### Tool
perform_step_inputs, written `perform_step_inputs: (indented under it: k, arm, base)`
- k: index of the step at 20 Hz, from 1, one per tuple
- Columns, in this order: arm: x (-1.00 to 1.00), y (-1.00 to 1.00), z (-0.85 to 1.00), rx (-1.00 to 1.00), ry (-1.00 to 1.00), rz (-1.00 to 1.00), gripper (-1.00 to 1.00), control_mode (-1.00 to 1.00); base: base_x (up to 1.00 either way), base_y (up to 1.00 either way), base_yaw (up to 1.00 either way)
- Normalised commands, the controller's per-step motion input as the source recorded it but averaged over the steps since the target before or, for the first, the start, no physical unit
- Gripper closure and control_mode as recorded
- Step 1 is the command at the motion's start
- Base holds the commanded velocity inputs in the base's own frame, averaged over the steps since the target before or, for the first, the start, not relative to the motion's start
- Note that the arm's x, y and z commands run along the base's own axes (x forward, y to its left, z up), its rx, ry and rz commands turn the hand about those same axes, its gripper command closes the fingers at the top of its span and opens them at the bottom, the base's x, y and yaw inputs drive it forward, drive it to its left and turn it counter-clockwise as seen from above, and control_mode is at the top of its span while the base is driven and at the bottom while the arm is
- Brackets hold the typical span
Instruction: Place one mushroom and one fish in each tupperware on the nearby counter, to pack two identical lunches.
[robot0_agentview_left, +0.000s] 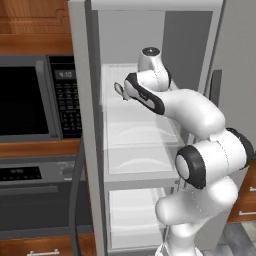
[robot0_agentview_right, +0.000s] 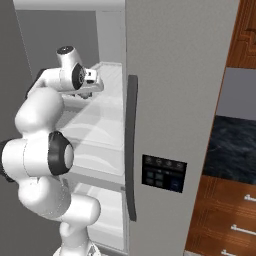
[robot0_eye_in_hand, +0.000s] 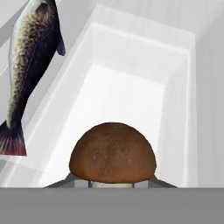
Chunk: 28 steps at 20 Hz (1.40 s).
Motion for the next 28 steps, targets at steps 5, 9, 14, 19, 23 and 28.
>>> perform_step_inputs:
  k: [5,9,14,19,23,28]
  arm:
    - [-1.00,-0.41,0.08,0.15,-0.15,-0.02,1.00,-1.00]
    - [-1.00,-0.36,0.12,0.13,-0.09,-0.01,1.00,-1.00]
    - [-1.00,-0.06,0.00,0.03,0.01,0.00,1.00,-1.00]
    - [-1.00,0.00,0.04,0.00,0.07,0.00,1.00,-1.00]
    - [-0.25,0.00,0.00,0.00,0.03,0.00,1.00,1.00]
    - [0.00,0.00,0.00,0.00,0.00,0.00,1.00,1.00]
  base:
    - [0.00,0.00,0.00]
    - [0.00,0.00,0.00]
    - [0.00,0.00,0.00]
    - [0.00,0.00,0.00]
    - [-0.75,-0.03,0.00]
    - [-1.00,-0.67,-0.09]
